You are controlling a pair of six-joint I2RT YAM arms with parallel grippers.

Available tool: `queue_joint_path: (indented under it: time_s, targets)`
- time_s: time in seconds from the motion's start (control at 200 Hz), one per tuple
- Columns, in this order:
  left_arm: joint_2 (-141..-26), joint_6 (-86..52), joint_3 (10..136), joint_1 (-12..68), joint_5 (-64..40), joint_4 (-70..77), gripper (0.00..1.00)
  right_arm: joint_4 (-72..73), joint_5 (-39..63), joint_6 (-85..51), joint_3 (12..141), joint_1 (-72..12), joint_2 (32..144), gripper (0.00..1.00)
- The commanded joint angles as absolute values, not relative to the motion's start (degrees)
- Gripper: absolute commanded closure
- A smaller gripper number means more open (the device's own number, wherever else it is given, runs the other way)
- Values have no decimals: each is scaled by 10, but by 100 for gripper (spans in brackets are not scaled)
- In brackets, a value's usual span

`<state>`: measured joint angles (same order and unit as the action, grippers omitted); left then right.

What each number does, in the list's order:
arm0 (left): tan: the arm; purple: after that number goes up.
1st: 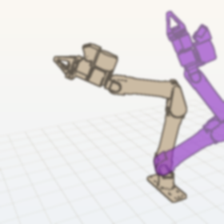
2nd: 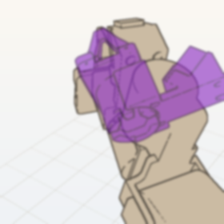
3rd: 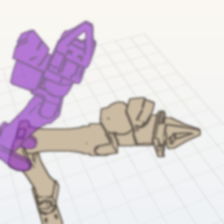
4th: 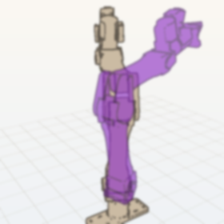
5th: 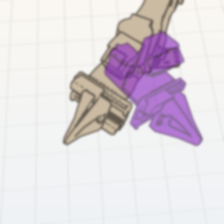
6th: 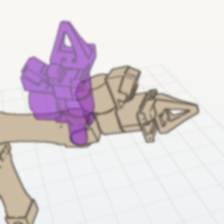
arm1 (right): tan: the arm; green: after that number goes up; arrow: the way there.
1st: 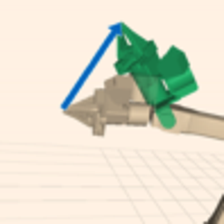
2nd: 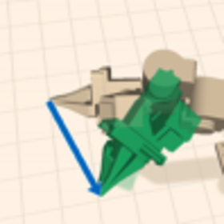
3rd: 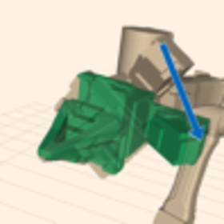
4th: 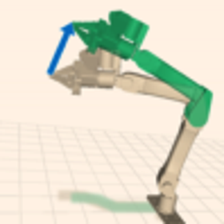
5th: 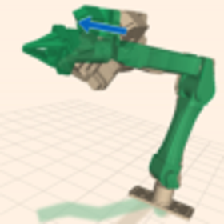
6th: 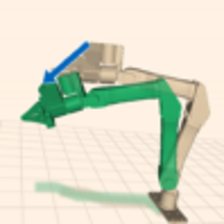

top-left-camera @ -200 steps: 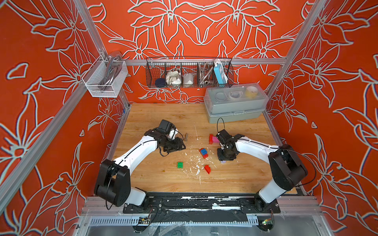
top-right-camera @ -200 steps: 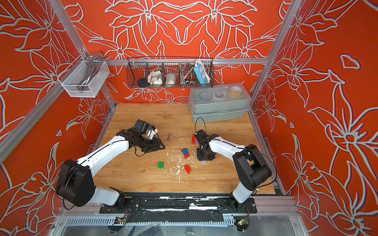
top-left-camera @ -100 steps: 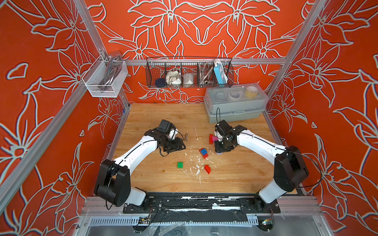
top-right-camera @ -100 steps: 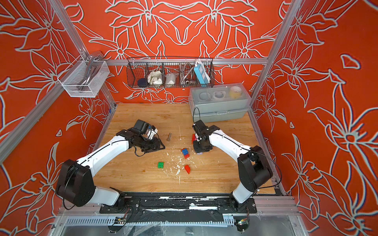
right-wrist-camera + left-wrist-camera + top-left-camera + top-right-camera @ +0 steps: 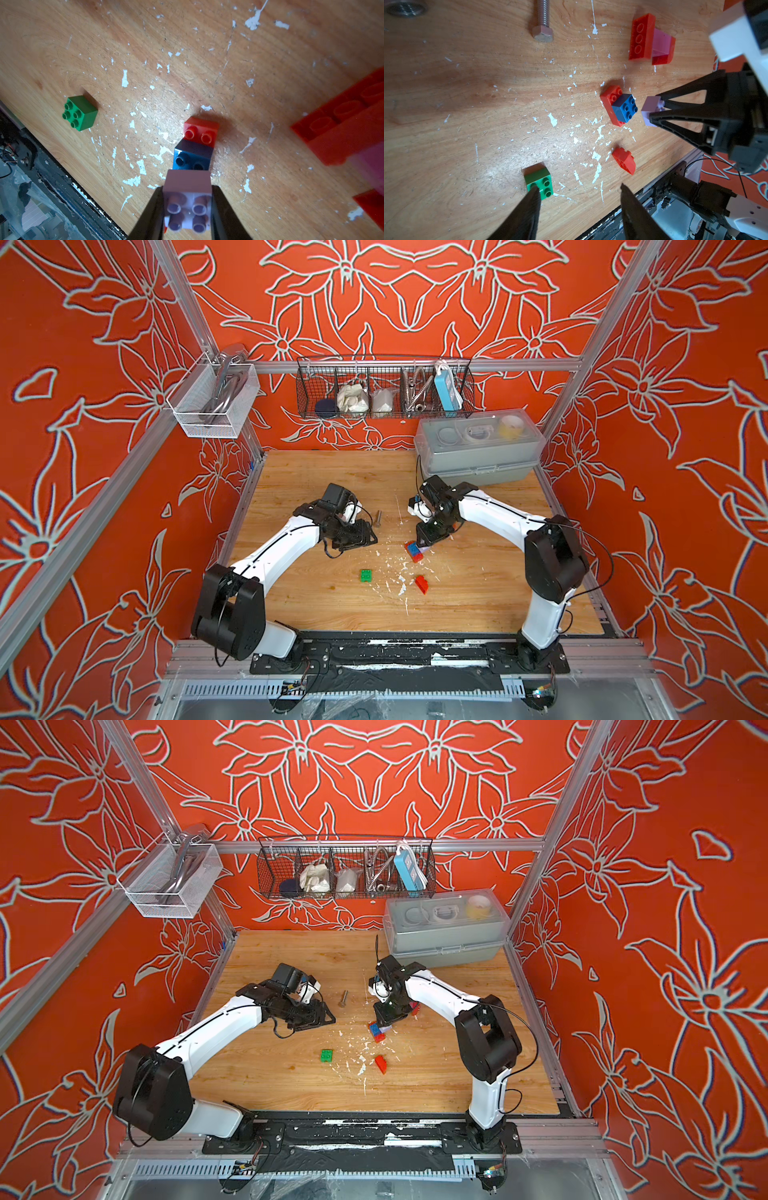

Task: Assemble the number 1 with lego
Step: Assemble the lego brick with the lego brick.

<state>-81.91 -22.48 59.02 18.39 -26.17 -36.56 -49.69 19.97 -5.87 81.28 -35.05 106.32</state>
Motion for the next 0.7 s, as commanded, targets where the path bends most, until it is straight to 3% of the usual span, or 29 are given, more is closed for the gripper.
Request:
queue_joint_path:
  time_s: [0.0,0.696]
  targets:
    - [-815,-218,595,185,-271,-373,40,-513,225,-36,841,-354,1073,75]
    - [-817,-218,597,185,-272,-373,40,-508,214,-43,863,-370,1116,75]
